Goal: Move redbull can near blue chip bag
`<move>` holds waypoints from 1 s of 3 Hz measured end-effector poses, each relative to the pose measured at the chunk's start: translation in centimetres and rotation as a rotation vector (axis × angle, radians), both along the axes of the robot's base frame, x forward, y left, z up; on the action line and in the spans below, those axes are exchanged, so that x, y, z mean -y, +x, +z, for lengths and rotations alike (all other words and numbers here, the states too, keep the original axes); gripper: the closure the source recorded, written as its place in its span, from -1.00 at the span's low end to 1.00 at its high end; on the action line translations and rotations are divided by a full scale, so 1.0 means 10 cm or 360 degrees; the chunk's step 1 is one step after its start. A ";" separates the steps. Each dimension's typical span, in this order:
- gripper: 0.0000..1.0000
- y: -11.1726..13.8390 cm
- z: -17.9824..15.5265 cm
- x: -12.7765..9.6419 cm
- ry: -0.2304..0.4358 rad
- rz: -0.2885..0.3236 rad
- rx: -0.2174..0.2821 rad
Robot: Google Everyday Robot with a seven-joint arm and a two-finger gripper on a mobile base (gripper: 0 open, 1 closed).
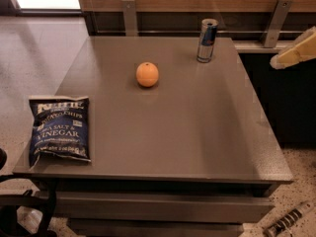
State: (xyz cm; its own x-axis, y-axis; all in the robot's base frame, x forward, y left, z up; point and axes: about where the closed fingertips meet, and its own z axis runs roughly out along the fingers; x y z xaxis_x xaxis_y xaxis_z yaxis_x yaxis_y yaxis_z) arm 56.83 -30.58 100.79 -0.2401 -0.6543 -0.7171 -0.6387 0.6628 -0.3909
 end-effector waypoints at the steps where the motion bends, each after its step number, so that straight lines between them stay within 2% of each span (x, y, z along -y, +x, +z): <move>1: -1.00 0.42 0.00 -0.09 0.0240 0.0068 0.0158; 2: -1.00 0.76 -0.10 -0.25 0.0491 0.0139 0.0226; 3: -1.00 0.77 -0.10 -0.27 0.0489 0.0145 0.0226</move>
Offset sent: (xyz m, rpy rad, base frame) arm 0.1060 0.0325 -0.0124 0.4586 -0.1978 0.1216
